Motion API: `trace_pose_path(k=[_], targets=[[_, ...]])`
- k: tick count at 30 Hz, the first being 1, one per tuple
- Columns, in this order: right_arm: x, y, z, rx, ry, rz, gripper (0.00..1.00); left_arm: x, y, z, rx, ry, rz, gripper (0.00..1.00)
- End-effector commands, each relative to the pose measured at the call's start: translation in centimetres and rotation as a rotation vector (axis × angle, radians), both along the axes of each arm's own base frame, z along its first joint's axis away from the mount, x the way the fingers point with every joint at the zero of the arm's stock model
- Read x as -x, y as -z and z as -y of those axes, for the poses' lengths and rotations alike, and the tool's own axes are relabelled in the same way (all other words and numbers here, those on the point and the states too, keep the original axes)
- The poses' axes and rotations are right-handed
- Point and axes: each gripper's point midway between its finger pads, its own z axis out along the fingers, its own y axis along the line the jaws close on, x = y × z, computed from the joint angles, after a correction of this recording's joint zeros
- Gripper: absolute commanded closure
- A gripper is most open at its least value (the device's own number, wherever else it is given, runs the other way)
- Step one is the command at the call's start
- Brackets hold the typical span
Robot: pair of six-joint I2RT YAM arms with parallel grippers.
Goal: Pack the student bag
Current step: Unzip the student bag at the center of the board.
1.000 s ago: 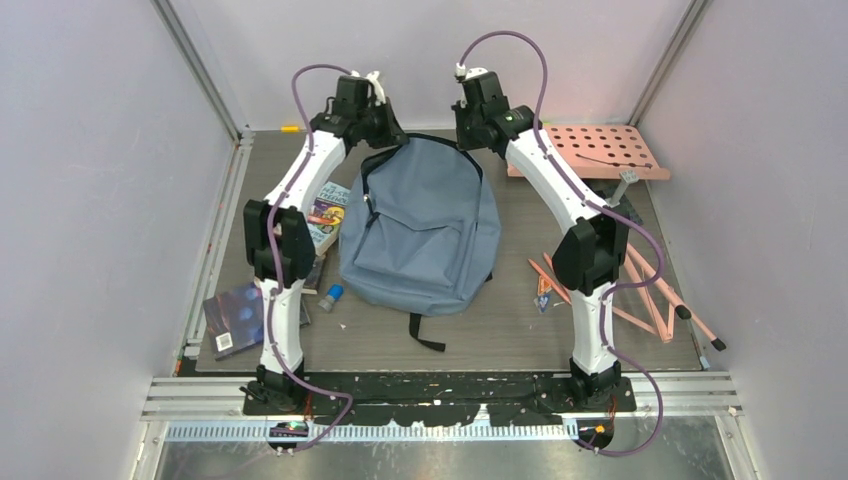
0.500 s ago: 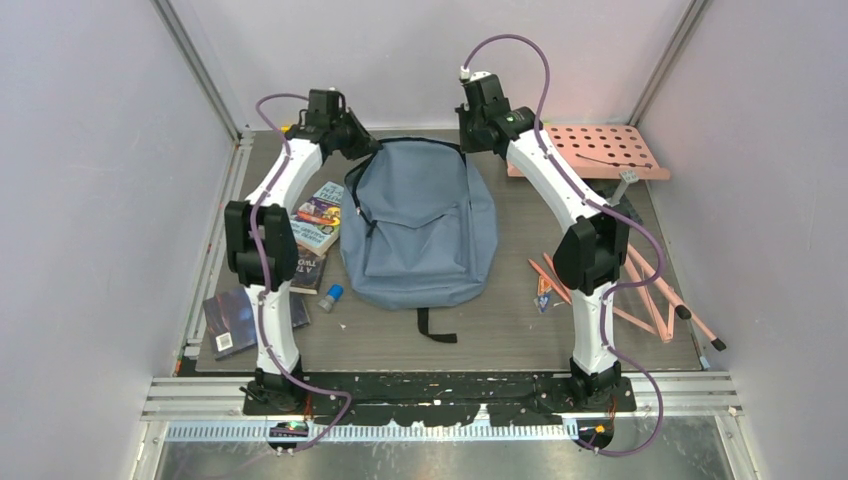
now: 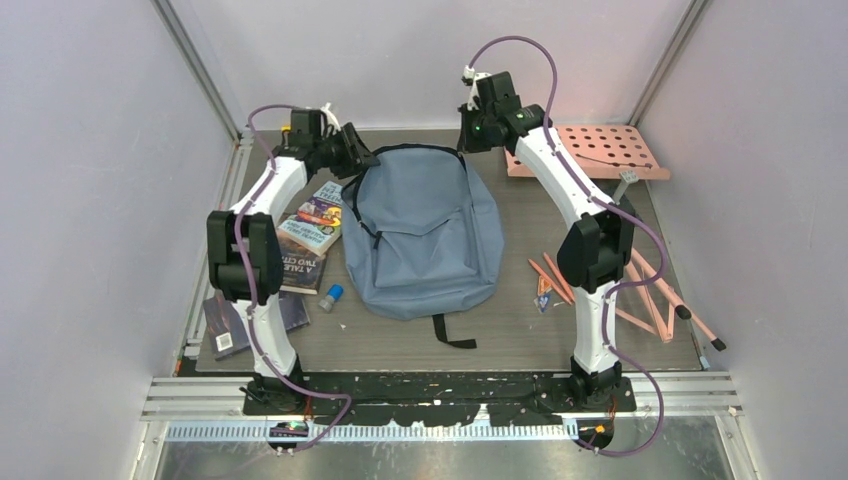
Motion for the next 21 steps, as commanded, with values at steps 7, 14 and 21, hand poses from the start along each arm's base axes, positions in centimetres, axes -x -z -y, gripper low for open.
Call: trace_pose_path(k=[7, 14, 21], targets=[[-0.1, -4.3, -2.0, -0.094, -0.126, 0.111, 1.00, -0.4, -3.7, -2.9, -0.309, 0.088, 0.294, 0.37], [0.2, -4.3, -2.0, -0.091, -0.142, 0.106, 1.00, -2.5, -7.3, -0.1, -0.306, 0.239, 0.483, 0.27], [0.2, -4.0, -2.0, -0.089, -0.143, 0.097, 0.99, -4.1, -7.4, 3.2, -0.338, 0.343, 0.554, 0.23]])
